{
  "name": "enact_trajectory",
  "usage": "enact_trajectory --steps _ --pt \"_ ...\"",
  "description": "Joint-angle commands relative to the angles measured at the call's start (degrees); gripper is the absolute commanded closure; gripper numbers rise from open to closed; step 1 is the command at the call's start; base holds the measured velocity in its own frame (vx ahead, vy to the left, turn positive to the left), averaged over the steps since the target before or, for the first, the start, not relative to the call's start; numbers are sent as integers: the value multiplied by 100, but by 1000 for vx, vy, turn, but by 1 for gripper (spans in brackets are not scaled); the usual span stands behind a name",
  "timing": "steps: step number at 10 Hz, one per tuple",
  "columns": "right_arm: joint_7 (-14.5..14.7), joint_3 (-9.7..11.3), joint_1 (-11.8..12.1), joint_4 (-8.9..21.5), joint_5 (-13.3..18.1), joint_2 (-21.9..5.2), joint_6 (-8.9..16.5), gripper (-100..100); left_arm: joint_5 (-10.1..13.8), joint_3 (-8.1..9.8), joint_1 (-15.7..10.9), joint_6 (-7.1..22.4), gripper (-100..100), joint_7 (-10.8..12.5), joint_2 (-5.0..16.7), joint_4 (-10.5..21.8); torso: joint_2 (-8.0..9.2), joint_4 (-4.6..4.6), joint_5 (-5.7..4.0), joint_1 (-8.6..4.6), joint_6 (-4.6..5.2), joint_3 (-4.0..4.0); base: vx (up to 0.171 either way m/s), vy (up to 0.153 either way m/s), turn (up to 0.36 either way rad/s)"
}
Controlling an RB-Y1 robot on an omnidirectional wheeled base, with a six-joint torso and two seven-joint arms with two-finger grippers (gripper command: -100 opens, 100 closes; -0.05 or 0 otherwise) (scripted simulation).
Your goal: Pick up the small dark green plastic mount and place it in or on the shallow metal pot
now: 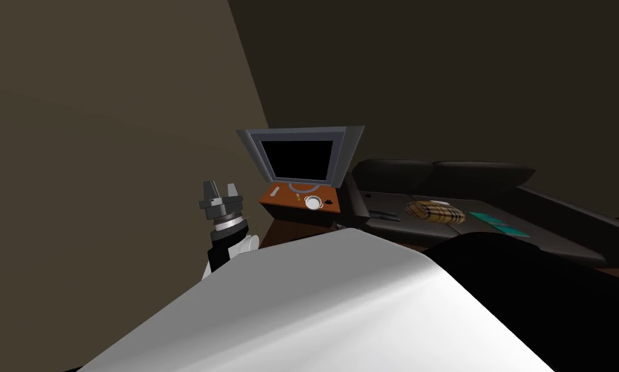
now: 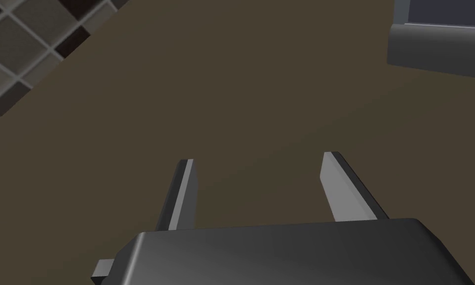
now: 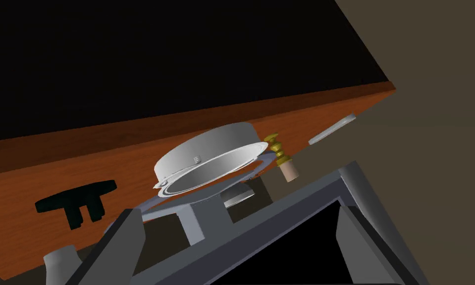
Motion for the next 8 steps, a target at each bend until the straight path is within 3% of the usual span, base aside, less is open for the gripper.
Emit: enact_trajectory --steps 1,2,3,4,6,7,8 --pt "-5 21 -49 175 -4 -49 -38 -100 0 0 0 0 0 0 0 0 0 0 0 0 0 0 -1 6 -30" --pt "95 218 -104 391 49 -264 18 -100 0 0 0 0 0 0 0 0 -1 0 -1 -3 0 -1 2 23 268" --pt "95 218 -104 507 49 -264 18 -100 0 -1 -1 0 0 0 0 0 -4 0 0 0 -6 -2 3 14 125" --pt "191 415 -169 750 91 -469 71 -100 0 0 0 0 0 0 0 0 -3 -1 -1 -1 0 -2 2 28 219" --pt "191 415 -169 841 91 -469 71 -100 0 0 0 0 0 0 0 0 -5 -1 0 1 0 -3 6 14 65" --pt "282 611 -242 1039 122 -662 120 -100 0 0 0 0 0 0 0 0 -3 -1 -1 -2 2 -2 13 26 205" --pt "282 611 -242 1178 122 -662 120 -100 0 0 -1 0 0 0 0 0 -7 -1 0 2 -4 -3 15 20 165"
